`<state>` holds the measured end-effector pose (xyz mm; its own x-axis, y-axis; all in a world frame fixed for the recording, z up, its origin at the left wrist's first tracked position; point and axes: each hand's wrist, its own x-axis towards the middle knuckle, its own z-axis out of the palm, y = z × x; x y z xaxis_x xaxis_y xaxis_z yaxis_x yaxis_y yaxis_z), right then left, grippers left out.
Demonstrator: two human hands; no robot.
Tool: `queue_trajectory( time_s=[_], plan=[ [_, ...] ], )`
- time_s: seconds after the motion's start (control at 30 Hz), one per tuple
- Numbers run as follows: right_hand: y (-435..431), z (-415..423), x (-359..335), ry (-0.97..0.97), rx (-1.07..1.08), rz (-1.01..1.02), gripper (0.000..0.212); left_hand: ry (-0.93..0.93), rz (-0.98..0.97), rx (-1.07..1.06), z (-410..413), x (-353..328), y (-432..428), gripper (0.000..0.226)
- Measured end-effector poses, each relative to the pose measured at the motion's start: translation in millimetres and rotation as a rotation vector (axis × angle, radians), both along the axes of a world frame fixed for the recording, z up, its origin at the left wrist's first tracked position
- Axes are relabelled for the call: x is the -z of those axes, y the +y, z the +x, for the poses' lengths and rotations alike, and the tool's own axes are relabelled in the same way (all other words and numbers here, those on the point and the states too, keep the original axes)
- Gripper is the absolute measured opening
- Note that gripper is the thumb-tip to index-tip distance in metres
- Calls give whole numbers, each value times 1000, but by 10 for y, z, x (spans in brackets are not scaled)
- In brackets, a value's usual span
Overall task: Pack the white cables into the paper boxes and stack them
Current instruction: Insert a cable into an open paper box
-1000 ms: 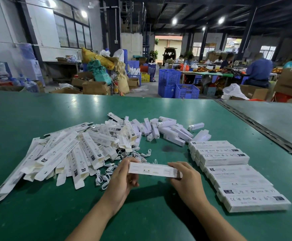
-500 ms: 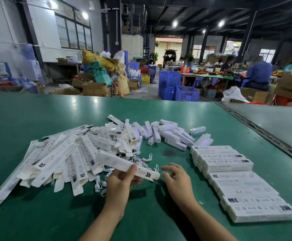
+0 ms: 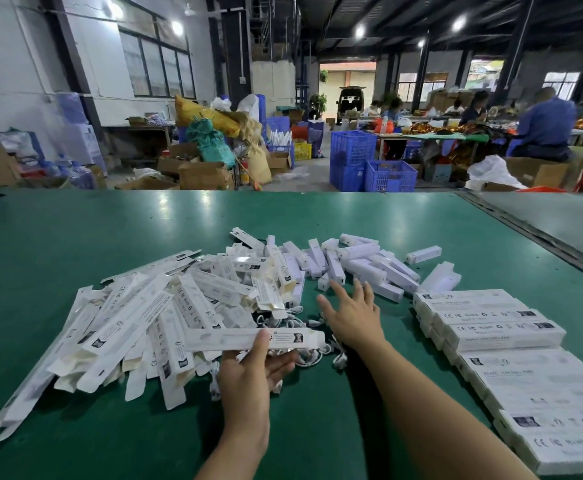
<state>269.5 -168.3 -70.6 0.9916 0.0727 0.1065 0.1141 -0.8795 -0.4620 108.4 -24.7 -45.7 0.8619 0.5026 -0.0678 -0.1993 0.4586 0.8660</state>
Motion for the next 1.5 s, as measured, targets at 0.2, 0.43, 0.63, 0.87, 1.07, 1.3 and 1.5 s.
queue_trajectory(
  time_s=[0.2, 0.43, 0.63, 0.87, 1.07, 1.3, 1.5],
  plan=[
    [-4, 213, 16, 35, -33, -90, 76, 5, 1, 6, 30, 11, 10, 22],
    [-118, 90, -42, -79, -38, 270, 68, -5, -9, 3, 13, -24, 10, 17],
    [-264, -241, -63, -75, 66, 858, 48, -12, -13, 10, -13, -48, 8, 21],
    [-407, -709, -8, -56, 154, 1264, 4, -26, -9, 11, -26, -39, 11, 27],
    [-463, -1133, -42, 18, 84, 1532, 5, -41, -9, 0, -48, -40, 8, 26],
    [-445, -1347, -128, 10, 65, 1583, 12, -48, -46, 28, -70, -15, -34, 31],
    [-427, -1359, -182, 70, 53, 1622, 14, -39, -54, 46, -84, -16, -57, 24]
  ],
)
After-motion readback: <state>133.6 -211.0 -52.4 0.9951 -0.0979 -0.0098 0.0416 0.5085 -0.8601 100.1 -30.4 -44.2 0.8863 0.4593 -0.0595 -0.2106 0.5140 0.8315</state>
